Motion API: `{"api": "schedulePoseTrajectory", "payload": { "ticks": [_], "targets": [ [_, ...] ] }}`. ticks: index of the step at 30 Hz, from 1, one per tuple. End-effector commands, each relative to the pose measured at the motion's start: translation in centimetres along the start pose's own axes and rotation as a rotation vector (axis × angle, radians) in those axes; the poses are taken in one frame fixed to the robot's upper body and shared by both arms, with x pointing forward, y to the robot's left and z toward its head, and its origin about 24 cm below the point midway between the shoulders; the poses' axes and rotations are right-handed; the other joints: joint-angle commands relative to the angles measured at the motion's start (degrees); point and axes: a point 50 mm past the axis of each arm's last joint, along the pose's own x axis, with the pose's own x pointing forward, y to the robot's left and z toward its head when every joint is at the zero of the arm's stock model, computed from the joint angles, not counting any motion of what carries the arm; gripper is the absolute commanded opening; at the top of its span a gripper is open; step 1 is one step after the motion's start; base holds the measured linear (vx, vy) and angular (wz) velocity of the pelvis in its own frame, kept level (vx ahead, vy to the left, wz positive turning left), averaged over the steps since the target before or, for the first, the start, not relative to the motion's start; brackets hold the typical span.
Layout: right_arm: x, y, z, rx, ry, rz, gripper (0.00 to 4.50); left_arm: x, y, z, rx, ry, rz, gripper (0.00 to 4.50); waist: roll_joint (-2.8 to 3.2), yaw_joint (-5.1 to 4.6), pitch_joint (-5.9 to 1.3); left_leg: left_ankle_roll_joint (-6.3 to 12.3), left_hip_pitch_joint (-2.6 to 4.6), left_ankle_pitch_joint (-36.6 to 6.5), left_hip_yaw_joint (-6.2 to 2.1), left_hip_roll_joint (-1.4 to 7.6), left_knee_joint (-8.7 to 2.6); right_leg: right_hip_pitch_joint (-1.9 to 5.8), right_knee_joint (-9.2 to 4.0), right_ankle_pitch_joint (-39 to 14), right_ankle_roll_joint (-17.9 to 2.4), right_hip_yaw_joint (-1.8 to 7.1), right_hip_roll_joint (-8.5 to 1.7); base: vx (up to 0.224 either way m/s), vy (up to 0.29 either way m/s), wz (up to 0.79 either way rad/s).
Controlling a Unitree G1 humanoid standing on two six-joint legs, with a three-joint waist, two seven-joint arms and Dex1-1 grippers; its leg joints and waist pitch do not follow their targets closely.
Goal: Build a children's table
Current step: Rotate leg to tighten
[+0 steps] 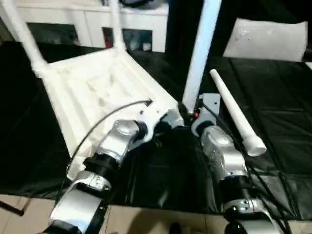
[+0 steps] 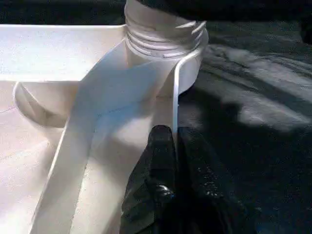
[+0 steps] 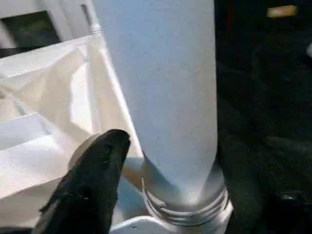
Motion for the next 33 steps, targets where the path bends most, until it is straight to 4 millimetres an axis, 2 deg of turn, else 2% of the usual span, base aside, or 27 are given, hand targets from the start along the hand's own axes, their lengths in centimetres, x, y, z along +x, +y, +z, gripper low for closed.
{"api": "schedulePoseTrajectory", "payload": {
  "ticks": [1,2,3,7,8,9,10,11,13,15,17,19,20,22,23,24,25,27,29,33],
  "targets": [
    [-0.4,1.4,-1.7,-0.002,0.069,0.145,3.32,-0.5,-0.1,1.8,0.05,-0.121,-0.046,0.0,-1.0,1.18,-4.99,10.66,-1.7,4.03,-0.35,1.51,-2.64,5.16,-1.95,-8.21,-7.07,4.74,-4.68,0.0,0.0,0.0],
    [-0.5,1.3,-1.7,-0.004,0.07,0.146,3.32,-0.5,-0.1,1.7,0.051,-0.119,-0.048,0.0,-1.0,1.18,-4.99,10.66,-1.7,4.03,-0.35,1.51,-2.64,5.16,-1.95,-8.21,-7.07,4.74,-4.68,0.021,-0.057,-0.03],
    [-0.9,0.5,-1.6,-0.034,0.071,0.156,3.53,-0.9,0.2,1.2,0.069,-0.102,-0.061,0.0,-1.04,1.66,-4.84,11.14,-1.78,3.78,-0.13,1.35,-2.55,5.1,-2.27,-9.89,-5.97,4.62,-4.42,0.006,-0.056,-0.03],
    [-2.5,-2.2,-0.4,-0.122,0.046,0.255,3.83,-2.3,1.0,-0.4,0.131,-0.052,-0.136,0.0,-0.97,2.81,-4.53,8.52,-1.18,-0.25,0.18,1.42,-2.78,4.75,-3.4,-18.96,-1.55,4.45,-3.76,-0.001,-0.019,-0.01],
    [-2.8,-2.6,-0.2,-0.146,0.045,0.283,3.94,-2.6,1.1,-0.6,0.144,-0.045,-0.156,0.0,-0.86,3.17,-4.45,7.71,-0.97,-1.25,0.13,1.67,-2.93,4.61,-3.64,-20.86,-0.54,4.47,-3.81,0.0,0.0,0.0],
    [-3.2,-3.1,0.1,-0.173,0.044,0.316,3.94,-2.9,1.1,-0.8,0.168,-0.044,-0.192,0.0,-0.9,3.29,-4.34,7.43,-0.88,-1.64,0.16,1.69,-2.99,4.42,-3.86,-21.78,-0.02,4.47,-3.75,0.0,0.0,0.0],
    [-3.5,-3.4,0.2,-0.189,0.043,0.337,4.04,-3.1,1.1,-0.8,0.183,-0.045,-0.216,0.0,-1.02,3.39,-4.47,6.66,-0.97,-2.12,0.1,1.74,-3.01,4.56,-3.78,-22.62,0.61,4.47,-3.77,0.0,0.0,0.0],
    [-3.9,-3.8,0.4,-0.211,0.049,0.376,4.26,-3.4,1.1,-1.0,0.201,-0.037,-0.252,0.0,-0.99,3.48,-4.43,6.39,-1.0,-2.3,0.02,1.76,-3.05,4.51,-3.74,-22.88,0.69,4.42,-3.76,0.0,0.0,0.0],
    [-4.2,-4.1,0.6,-0.233,0.056,0.411,4.34,-3.7,1.1,-1.2,0.222,-0.03,-0.293,0.0,-0.96,3.58,-4.47,6.16,-0.85,-2.49,0.02,1.98,-3.08,4.29,-3.62,-22.56,0.32,4.64,-3.76,0.0,0.0,0.0],
    [-4.8,-4.6,1.0,-0.255,0.075,0.478,4.46,-4.2,1.1,-1.6,0.253,-0.004,-0.361,0.0,-0.96,3.97,-4.72,6.62,-0.76,-2.22,-0.04,2.17,-3.0,4.32,-3.19,-20.86,-0.9,4.93,-3.86,0.0,0.0,0.0],
    [-5.5,-4.8,1.2,-0.299,0.117,0.622,4.46,-5.0,1.0,-2.0,0.293,0.013,-0.484,0.0,-0.95,4.21,-4.81,7.18,-0.61,-1.75,0.04,2.14,-2.87,4.12,-3.07,-19.33,-2.14,5.01,-3.87,0.0,0.0,0.0],
    [-5.9,-4.7,1.2,-0.317,0.137,0.698,4.46,-5.3,1.0,-2.2,0.303,0.023,-0.541,0.0,-0.99,4.77,-4.88,7.55,-0.81,-0.98,0.11,2.28,-2.86,4.36,-2.64,-18.01,-2.81,5.23,-4.06,0.0,0.0,0.0],
    [-6.1,-4.5,1.2,-0.323,0.149,0.751,4.46,-5.5,0.9,-2.2,0.315,0.037,-0.569,0.0,-1.17,5.3,-4.93,7.67,-0.71,-0.55,0.2,2.38,-2.81,4.29,-2.51,-17.55,-3.13,5.18,-4.0,0.0,0.0,0.0],
    [-6.2,-4.4,1.2,-0.327,0.161,0.788,4.46,-5.6,0.9,-2.3,0.328,0.05,-0.593,0.0,-1.06,6.04,-4.93,7.25,-0.78,0.05,0.23,2.6,-2.78,4.2,-2.35,-17.34,-3.41,5.18,-4.13,0.0,0.0,0.0],
    [-6.3,-4.2,1.2,-0.333,0.173,0.833,4.46,-5.7,0.9,-2.3,0.344,0.063,-0.62,0.0,-1.03,6.3,-4.91,7.2,-0.7,-0.26,0.21,2.51,-2.78,4.2,-2.44,-17.91,-3.24,5.04,-4.05,0.0,0.0,0.0],
    [-6.4,-4.1,1.2,-0.336,0.181,0.861,4.2,-5.8,0.9,-2.4,0.354,0.07,-0.639,0.0,-0.97,6.66,-4.92,6.95,-0.58,-0.56,0.3,2.59,-2.79,4.11,-2.52,-18.48,-3.07,5.13,-4.1,0.0,0.0,0.0],
    [-6.4,-4.0,1.2,-0.34,0.194,0.887,4.2,-5.8,0.8,-2.4,0.366,0.081,-0.659,0.0,-1.19,6.87,-4.92,6.71,-0.63,-0.91,0.28,2.69,-2.83,4.15,-2.58,-18.97,-2.86,5.12,-4.17,0.0,0.0,0.0],
    [-6.4,-3.9,1.1,-0.347,0.214,0.927,4.13,-5.9,0.8,-2.4,0.388,0.094,-0.691,0.0,-1.29,7.07,-4.83,6.21,-0.6,-1.37,0.25,2.66,-2.92,4.13,-2.64,-20.08,-2.38,5.07,-4.13,0.0,0.0,0.0],
    [-6.2,-3.8,1.0,-0.344,0.229,0.964,3.77,-6.0,0.8,-2.4,0.409,0.111,-0.724,0.0,-1.26,7.51,-4.78,5.29,-0.37,-2.04,0.34,2.6,-2.99,4.11,-3.07,-22.01,-1.43,5.06,-4.21,0.0,0.0,0.0],
    [-6.0,-3.3,1.0,-0.331,0.253,1.023,3.53,-5.9,0.8,-2.3,0.434,0.131,-0.755,0.0,-1.42,7.91,-4.68,4.2,-0.23,-2.8,0.29,2.63,-3.14,4.16,-3.2,-23.57,-0.47,5.02,-4.29,0.0,0.0,0.0]
  ]
}}
